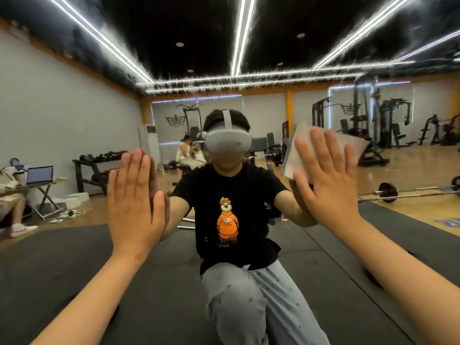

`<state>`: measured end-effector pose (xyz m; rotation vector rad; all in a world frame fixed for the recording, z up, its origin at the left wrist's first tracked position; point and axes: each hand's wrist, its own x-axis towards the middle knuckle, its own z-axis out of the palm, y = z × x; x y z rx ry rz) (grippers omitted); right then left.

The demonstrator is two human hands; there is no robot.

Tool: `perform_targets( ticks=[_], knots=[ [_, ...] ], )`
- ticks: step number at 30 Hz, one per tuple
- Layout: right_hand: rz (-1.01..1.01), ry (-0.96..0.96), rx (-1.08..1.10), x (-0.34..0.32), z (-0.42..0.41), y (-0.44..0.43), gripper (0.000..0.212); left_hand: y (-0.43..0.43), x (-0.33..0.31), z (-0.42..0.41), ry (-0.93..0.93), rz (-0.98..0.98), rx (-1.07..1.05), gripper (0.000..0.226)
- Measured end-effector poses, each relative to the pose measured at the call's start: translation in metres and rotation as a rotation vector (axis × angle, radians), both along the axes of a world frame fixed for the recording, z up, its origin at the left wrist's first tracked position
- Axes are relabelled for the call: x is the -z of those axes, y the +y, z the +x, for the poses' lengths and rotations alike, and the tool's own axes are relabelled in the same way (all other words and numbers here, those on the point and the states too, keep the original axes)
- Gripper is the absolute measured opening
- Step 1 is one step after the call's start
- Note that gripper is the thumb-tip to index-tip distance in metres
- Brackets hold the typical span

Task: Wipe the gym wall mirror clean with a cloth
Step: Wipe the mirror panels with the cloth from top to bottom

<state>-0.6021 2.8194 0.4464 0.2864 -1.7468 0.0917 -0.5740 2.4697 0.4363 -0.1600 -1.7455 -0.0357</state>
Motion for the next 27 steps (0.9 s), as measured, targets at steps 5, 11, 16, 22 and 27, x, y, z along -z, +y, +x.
perform_targets(
  ticks=[5, 11, 16, 22, 27],
  knots=[
    [-0.168, 0.035, 0.020, -0.023, 0.001, -0.030, 0.058, 0.000, 0.000, 0.000, -0.004, 0.001, 0.006, 0.067],
    [0.041, -0.004, 0.010, 0.077, 0.004, -0.048, 0.057, 0.000, 0.002, -0.003, 0.001, 0.019, 0.016, 0.067],
    [0.206, -0.095, -0.030, 0.177, 0.011, -0.058, 0.056, 0.000, 0.002, -0.002, 0.021, 0.028, 0.037, 0.066],
    [0.223, -0.075, -0.066, 0.173, 0.012, -0.059, 0.067, 0.001, 0.002, -0.003, 0.033, 0.027, 0.022, 0.065],
    [0.306, -0.010, -0.133, 0.079, 0.012, -0.075, 0.060, -0.001, 0.001, -0.002, 0.040, 0.017, 0.031, 0.065]
  ],
)
